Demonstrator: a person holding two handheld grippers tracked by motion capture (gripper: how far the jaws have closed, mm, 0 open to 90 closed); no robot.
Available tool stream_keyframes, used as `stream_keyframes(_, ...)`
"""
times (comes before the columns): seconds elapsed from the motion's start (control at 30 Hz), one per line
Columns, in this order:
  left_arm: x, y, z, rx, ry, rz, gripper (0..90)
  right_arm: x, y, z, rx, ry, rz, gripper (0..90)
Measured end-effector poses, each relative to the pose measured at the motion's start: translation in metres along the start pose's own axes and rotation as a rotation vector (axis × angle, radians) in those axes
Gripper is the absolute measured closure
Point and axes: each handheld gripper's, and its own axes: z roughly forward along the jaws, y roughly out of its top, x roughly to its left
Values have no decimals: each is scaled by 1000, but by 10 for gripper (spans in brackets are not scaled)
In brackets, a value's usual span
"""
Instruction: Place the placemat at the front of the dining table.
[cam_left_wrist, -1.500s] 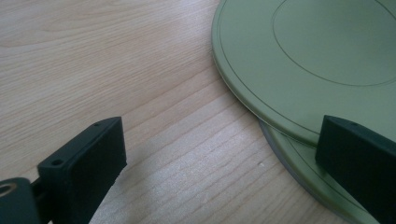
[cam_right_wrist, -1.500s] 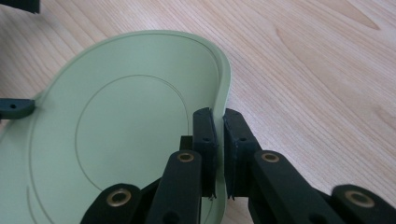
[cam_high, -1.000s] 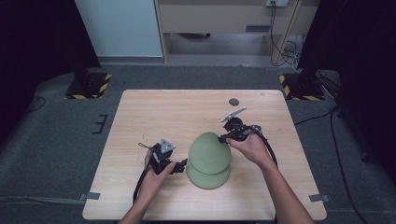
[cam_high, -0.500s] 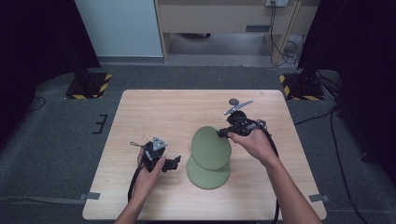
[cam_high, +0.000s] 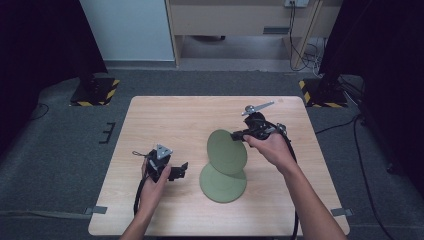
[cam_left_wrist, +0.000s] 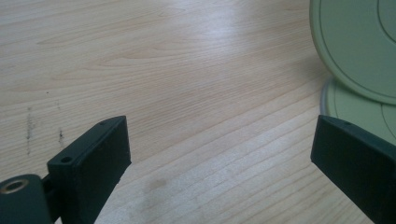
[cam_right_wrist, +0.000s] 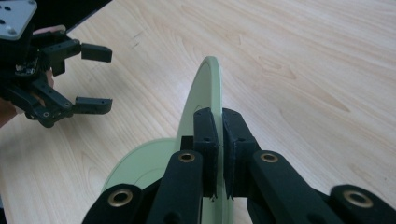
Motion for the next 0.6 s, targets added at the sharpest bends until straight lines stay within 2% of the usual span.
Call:
stream_keyframes(0.17, 6, 1, -1, -4, 7, -15, 41, -6, 8, -3, -51, -12, 18, 859)
stream_keyframes(0.37, 12, 1, -2, -12, -1, -31, 42, -17, 17, -4, -103, -58, 63, 858)
stream_keyframes(0.43, 15, 1, -1, -7, 0, -46, 45, -23, 21, -3, -122, -71, 81, 858)
stream_keyframes(0.6, 18, -1, 1, 15, 3, -53, 45, -36, 31, -1, -171, -93, 119, 858)
